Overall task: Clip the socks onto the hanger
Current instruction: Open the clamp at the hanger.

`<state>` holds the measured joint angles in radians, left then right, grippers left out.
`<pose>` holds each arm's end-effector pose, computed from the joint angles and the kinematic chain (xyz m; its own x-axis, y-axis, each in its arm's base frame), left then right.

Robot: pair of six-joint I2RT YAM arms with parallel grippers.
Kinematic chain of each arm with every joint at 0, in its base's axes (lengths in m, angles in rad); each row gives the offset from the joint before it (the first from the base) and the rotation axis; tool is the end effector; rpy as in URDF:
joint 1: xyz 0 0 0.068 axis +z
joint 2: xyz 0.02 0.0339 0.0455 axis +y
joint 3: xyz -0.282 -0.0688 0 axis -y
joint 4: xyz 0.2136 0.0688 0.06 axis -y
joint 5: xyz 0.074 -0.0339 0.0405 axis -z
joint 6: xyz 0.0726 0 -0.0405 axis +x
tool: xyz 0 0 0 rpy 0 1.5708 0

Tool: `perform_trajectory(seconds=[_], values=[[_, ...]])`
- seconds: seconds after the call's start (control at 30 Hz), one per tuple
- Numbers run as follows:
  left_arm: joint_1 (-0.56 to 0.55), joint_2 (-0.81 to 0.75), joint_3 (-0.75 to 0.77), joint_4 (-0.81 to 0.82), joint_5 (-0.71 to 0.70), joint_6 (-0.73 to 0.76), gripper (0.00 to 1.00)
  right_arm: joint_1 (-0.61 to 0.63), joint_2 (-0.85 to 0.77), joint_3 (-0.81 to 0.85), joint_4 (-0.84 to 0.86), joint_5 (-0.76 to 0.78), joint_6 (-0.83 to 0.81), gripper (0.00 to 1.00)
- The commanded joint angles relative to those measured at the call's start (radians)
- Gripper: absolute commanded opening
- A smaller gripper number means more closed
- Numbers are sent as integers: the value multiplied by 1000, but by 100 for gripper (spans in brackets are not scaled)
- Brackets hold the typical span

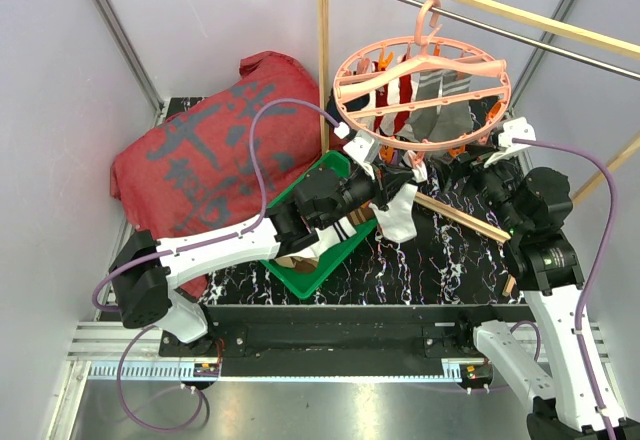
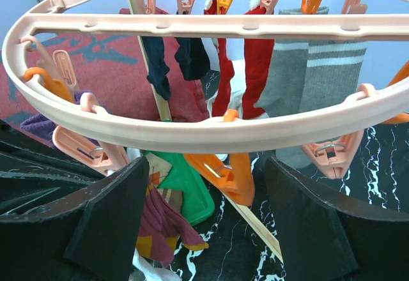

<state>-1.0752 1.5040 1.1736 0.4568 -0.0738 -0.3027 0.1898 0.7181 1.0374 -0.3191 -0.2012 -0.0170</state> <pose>0.1797 -0.3211 0.4008 -0.1939 -0.2664 -0.9441 0.8221 0.4811 -0.3046 0.1315 0.0400 0.4231 0.0067 -0.0157 -0.9999 -0.3811 0.9244 -0.0170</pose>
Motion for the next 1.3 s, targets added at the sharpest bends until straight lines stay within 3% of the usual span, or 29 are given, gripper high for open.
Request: perform_trajectory(seconds=[0.0,0.2,0.93,1.1,1.27], values=[[4,-51,3,46,19,-13,4,2,7,3,52,17,-6,82],[4,-62,-5,46,19,-18,4,2,10,6,86,92,-70,82],[3,-50,6,45,31,-26,4,0,57,0,196,71,-95,72],[3,-47,9,42,32,-26,4,2,61,4,203,72,-97,62],[3,-42,11,34,32,-18,4,2,49,16,163,75,-83,43]])
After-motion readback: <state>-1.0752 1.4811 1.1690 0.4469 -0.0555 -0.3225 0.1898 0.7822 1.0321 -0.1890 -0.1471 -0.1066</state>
